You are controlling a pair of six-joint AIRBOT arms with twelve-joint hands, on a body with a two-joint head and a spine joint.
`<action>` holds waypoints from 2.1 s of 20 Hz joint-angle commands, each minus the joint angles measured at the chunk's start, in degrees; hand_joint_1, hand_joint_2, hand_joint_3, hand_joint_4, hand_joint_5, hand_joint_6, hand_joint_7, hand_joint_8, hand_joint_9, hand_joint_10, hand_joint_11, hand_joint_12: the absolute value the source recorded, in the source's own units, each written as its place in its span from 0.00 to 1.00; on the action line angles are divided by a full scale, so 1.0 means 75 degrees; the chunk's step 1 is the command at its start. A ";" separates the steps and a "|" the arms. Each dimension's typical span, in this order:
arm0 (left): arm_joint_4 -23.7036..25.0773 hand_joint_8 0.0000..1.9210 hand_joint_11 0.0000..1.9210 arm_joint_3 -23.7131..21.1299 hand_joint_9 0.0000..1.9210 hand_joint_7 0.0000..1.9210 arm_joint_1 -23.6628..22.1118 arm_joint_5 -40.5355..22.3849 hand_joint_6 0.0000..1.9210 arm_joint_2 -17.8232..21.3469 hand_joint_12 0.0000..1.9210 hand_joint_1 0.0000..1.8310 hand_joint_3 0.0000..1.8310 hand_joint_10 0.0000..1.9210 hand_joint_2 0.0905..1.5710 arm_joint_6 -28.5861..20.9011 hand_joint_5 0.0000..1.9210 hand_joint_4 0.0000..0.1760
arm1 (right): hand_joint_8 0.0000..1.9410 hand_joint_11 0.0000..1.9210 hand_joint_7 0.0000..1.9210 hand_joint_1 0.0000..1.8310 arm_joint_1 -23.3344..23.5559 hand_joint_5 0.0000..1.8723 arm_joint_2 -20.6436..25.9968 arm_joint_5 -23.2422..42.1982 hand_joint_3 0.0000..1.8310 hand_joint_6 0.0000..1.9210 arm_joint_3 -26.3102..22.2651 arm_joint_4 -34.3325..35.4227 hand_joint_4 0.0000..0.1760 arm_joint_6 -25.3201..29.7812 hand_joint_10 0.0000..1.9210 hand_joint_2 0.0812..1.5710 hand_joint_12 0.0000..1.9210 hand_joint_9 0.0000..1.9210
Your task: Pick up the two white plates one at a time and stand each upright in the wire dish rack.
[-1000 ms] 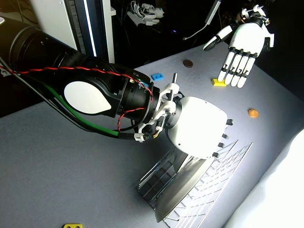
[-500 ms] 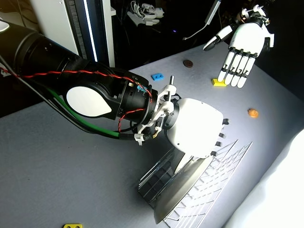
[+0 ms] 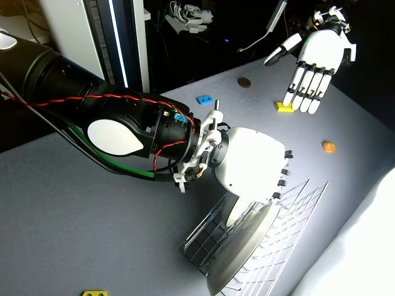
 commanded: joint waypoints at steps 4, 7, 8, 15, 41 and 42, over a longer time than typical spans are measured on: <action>-0.0532 0.00 0.00 0.0022 0.00 0.00 -0.0090 -0.0219 0.00 0.0027 0.00 0.00 0.00 0.00 0.64 -0.0011 0.00 0.00 | 0.30 0.29 0.44 0.63 0.0023 0.45 0.0009 0.0845 0.00 0.62 0.0016 0.0289 0.00 0.0010 0.08 0.73 0.59 0.48; -0.0532 0.00 0.00 0.0016 0.00 0.00 -0.0096 -0.0219 0.00 0.0026 0.00 0.00 0.00 0.00 0.63 -0.0011 0.00 0.00 | 0.04 0.28 0.50 0.62 0.0045 0.46 -0.0012 0.0845 0.00 0.60 0.0018 0.0376 0.00 0.0028 0.03 0.73 0.57 0.49; -0.0532 0.00 0.00 0.0016 0.00 0.00 -0.0100 -0.0219 0.00 0.0026 0.00 0.00 0.00 0.00 0.63 -0.0011 0.00 0.00 | 0.02 0.26 0.50 0.65 0.0045 0.40 -0.0016 0.0845 0.00 0.31 0.0019 0.0397 0.00 0.0028 0.02 0.68 0.57 0.48; -0.0532 0.00 0.00 -0.0007 0.00 0.00 -0.0109 -0.0220 0.00 0.0027 0.00 0.00 0.00 0.00 0.63 -0.0012 0.00 0.00 | 0.00 0.19 0.42 0.64 -0.0001 0.39 -0.0135 0.0853 0.00 0.00 0.0172 0.0478 0.00 0.0012 0.00 0.64 0.53 0.41; 0.0208 0.00 0.00 -0.0362 0.00 0.00 -0.0357 -0.0373 0.00 0.0079 0.00 0.00 0.00 0.00 0.63 -0.0043 0.00 0.00 | 0.00 0.00 0.15 0.54 0.0675 0.11 0.0399 0.2169 0.00 0.00 -0.0153 0.0390 0.00 -0.0472 0.00 0.62 0.42 0.15; 0.0381 0.00 0.00 -0.0331 0.00 0.00 -0.0353 -0.0372 0.00 0.0070 0.00 0.00 0.00 0.00 0.63 -0.0043 0.00 0.00 | 0.00 0.00 0.14 0.52 0.0726 0.11 0.0511 0.2230 0.00 0.00 -0.0327 0.0104 0.00 -0.0472 0.00 0.63 0.40 0.13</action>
